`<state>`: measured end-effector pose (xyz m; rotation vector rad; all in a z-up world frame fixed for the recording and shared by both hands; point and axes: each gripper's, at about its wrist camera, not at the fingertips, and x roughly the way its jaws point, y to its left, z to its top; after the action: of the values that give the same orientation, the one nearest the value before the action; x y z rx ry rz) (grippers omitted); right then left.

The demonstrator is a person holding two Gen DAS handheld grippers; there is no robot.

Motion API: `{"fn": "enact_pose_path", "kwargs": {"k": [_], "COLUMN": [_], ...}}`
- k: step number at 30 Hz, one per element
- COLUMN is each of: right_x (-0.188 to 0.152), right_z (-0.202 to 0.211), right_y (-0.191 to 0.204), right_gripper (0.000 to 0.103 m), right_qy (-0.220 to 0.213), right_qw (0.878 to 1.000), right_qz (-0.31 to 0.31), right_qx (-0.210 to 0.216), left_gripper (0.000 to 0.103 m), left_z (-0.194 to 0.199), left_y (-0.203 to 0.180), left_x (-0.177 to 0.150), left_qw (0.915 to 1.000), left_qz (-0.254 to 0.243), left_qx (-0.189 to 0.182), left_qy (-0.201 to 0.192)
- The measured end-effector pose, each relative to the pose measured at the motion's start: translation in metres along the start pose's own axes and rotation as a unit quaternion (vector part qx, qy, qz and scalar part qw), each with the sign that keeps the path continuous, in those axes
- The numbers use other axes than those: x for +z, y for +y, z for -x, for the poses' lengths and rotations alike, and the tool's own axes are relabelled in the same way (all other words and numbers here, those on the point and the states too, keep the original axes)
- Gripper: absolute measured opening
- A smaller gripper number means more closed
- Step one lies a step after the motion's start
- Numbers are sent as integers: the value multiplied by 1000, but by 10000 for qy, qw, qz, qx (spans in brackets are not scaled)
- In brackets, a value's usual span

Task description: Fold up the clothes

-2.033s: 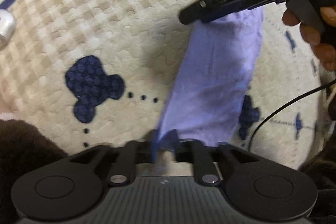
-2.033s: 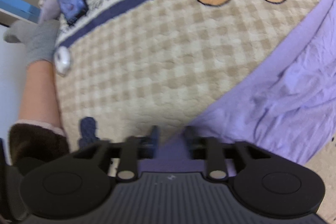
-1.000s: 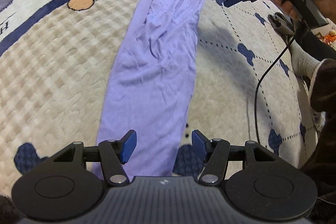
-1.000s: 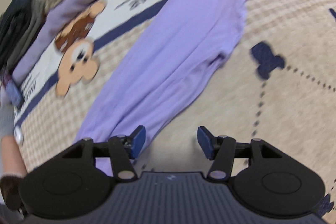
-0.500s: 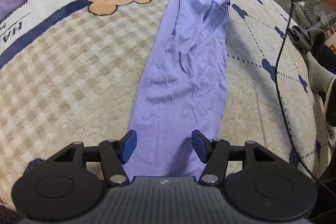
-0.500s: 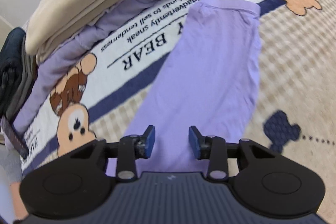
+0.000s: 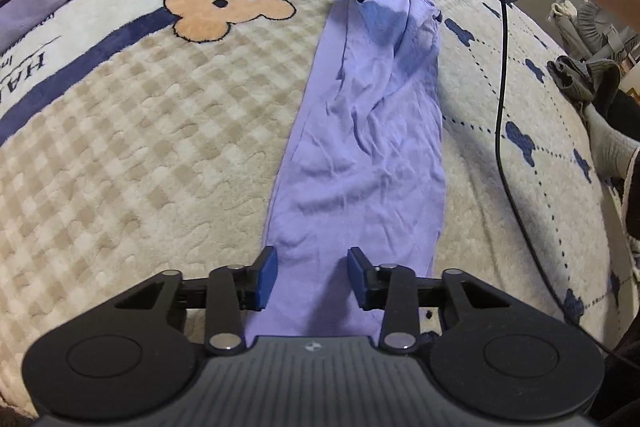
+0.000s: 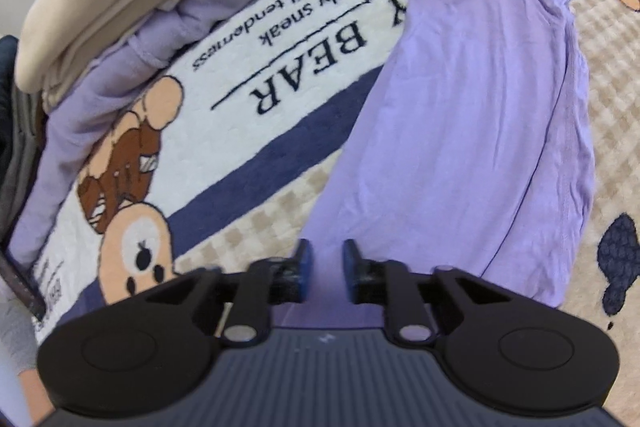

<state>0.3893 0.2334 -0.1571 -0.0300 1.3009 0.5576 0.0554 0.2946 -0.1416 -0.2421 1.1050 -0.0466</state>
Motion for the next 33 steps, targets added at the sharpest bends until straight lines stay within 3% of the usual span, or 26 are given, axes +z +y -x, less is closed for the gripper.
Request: {"fn": "enact_pose_path", "kwargs": {"k": [10,16,18,28,33], "right_x": [9,-3,-9,-45,-61], "right_z": [18,9,9,11,5], "right_y": [6,22,26,64,74], "right_gripper": [3,20,23,24,24], "right_qy": [-353,498,582,850,988], "right_qw": [9993,9976,9970,9918,9913], "right_qz": [81,379,428,761,627], "right_qx": [24,-299,-292,-573,-606], "left_gripper": [30,30,30,31,31], "left_z": [-1,-1,-1,1,1], "left_y": [2,6,6,4,3], "left_x": [-2,-1,-1,-1,-2], "left_qw": [10000,9999,9998,9999,10000], "left_qz": [36,164,169,106,45], "left_qx": [21,-46,-51,-35,-14], "left_qy": [-4,-30,-37,-70,-87]}}
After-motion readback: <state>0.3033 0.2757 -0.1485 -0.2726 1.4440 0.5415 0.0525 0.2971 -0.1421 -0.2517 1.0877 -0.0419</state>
